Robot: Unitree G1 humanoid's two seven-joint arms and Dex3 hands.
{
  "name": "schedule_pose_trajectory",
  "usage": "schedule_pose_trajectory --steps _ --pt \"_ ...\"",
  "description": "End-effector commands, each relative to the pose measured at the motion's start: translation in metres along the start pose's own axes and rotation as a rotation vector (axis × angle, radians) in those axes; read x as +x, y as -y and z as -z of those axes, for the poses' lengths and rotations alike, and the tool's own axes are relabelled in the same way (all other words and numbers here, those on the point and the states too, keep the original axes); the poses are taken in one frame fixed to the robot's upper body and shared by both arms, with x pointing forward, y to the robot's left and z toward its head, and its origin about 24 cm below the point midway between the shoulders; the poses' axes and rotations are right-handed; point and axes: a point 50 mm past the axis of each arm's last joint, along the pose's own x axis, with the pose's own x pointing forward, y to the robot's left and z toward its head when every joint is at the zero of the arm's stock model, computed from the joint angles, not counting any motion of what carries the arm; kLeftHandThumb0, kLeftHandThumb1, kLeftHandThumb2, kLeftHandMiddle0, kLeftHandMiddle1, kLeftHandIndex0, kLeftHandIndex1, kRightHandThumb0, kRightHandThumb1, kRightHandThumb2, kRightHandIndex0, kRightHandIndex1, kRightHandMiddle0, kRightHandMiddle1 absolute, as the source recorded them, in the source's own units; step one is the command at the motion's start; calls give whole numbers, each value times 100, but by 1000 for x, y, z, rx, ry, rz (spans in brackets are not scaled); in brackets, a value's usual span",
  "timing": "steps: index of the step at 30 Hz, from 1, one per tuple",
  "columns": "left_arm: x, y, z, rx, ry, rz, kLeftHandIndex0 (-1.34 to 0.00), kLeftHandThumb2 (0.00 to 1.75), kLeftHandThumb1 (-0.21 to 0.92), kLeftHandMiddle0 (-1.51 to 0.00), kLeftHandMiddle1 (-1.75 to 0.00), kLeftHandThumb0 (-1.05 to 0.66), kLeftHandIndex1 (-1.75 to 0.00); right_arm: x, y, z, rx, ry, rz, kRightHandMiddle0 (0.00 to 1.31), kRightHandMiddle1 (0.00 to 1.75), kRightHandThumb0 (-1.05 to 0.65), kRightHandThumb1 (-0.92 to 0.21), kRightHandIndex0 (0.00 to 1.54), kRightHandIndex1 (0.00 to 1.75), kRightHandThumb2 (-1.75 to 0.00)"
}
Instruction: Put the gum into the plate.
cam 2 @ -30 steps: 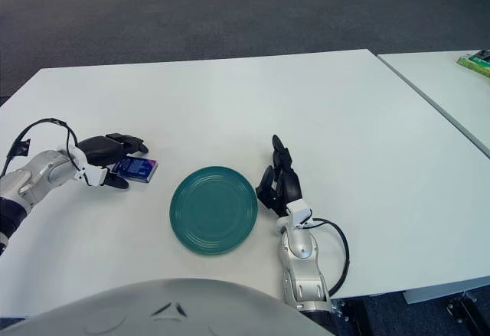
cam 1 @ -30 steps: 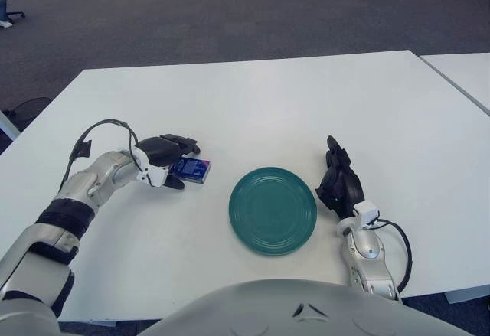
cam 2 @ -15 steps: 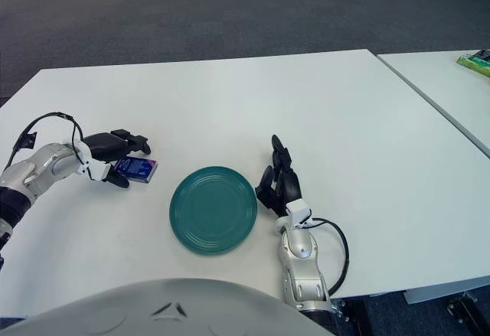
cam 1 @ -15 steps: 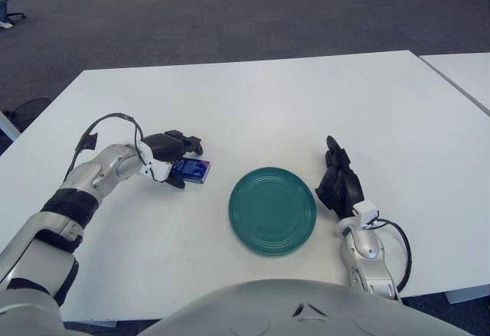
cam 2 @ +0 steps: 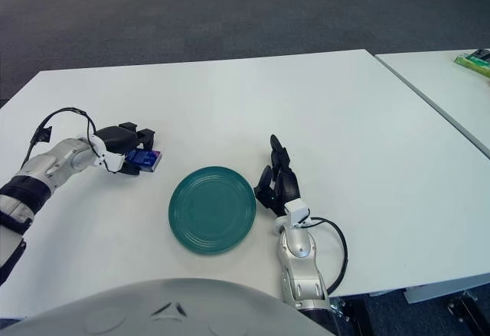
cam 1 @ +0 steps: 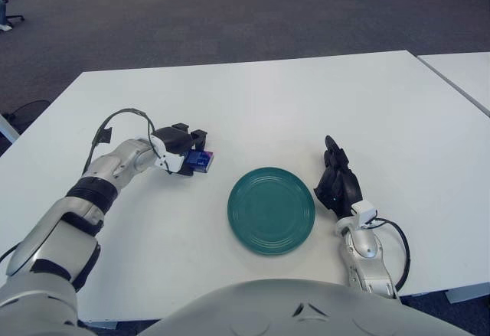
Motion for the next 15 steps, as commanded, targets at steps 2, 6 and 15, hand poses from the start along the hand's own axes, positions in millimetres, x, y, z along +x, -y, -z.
schedule_pose_trajectory --steps 2,6,15 --pt "-8 47 -12 6 -12 46 -62 133 29 -88 -174 -48 -174 -20 5 38 20 -213 32 0 14 -71 -92 4 1 -105" --pt "-11 48 -15 0 -14 -27 -66 140 25 -95 -175 -49 -175 -19 6 38 44 -210 42 0 16 -73 -92 5 1 -104" --pt "-12 50 -18 -8 1 -85 -68 143 22 -102 -175 -50 -175 -18 7 38 93 -199 85 0 22 -72 -92 9 2 -102"
